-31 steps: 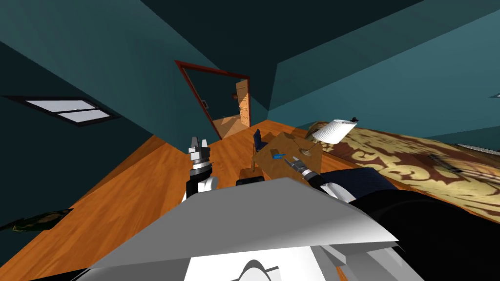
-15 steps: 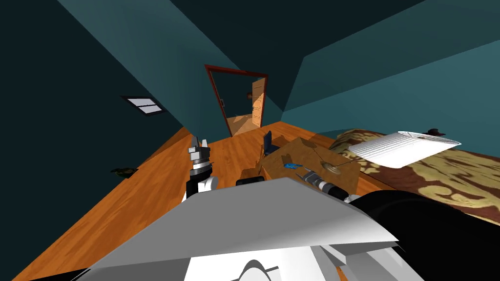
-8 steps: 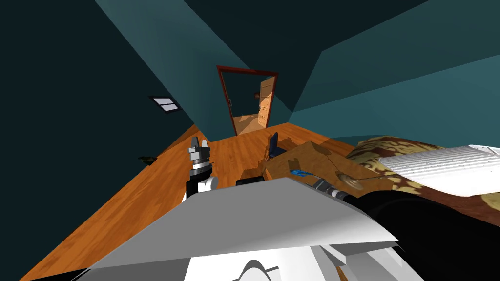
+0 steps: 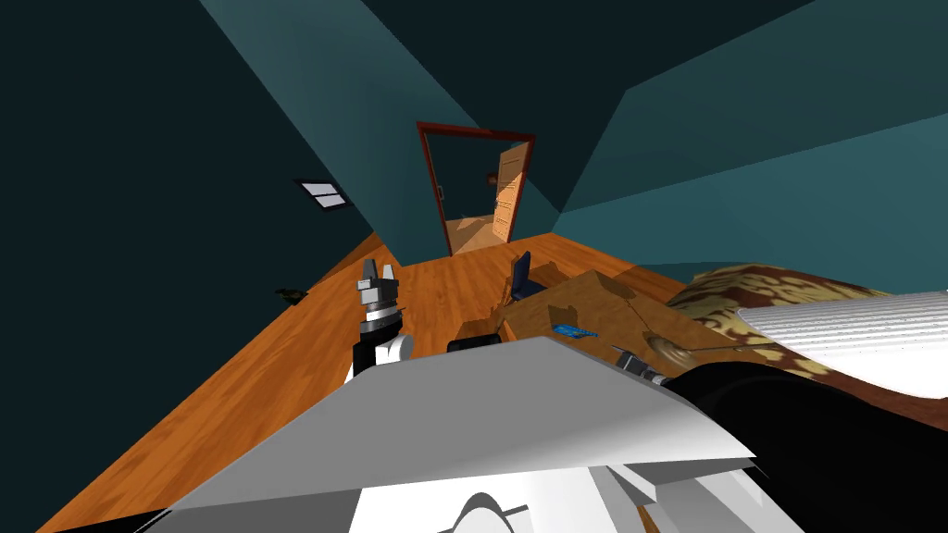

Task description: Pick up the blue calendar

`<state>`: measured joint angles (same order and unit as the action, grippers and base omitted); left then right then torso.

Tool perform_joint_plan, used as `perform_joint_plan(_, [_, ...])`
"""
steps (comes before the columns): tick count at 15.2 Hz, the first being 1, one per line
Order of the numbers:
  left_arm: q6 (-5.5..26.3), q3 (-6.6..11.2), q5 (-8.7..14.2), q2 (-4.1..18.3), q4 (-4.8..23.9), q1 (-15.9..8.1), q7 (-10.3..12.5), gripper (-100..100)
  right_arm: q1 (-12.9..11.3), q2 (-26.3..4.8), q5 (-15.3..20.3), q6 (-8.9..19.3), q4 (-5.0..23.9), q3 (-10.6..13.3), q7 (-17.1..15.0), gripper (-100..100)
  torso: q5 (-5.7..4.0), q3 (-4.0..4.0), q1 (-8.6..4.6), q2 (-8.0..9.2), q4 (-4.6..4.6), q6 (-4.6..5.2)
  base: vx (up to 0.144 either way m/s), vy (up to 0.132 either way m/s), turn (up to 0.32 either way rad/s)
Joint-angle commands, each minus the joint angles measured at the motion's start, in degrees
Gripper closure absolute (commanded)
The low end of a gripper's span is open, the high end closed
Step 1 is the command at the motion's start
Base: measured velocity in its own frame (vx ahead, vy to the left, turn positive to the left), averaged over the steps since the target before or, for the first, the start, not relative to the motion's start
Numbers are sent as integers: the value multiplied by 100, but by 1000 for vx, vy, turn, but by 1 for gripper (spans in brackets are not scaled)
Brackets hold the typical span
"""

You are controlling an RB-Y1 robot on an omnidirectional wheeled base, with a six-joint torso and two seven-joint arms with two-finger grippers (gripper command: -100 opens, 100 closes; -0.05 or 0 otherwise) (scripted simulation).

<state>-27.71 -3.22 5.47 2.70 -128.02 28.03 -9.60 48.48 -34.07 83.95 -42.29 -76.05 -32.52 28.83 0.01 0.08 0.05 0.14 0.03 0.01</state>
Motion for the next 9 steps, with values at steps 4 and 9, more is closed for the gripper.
perform_joint_plan(4, [0,0,0,0,0,1,0,0,-33,-25,15,-36,105,-25,71,-100,2,-5,13,-8,-2,1,3,12,0])
perform_joint_plan(9, [0,0,0,0,0,0,0,0,21,-10,280,-110,55,0,157,-100,1,-3,7,-5,-1,0,-7,-6,30])
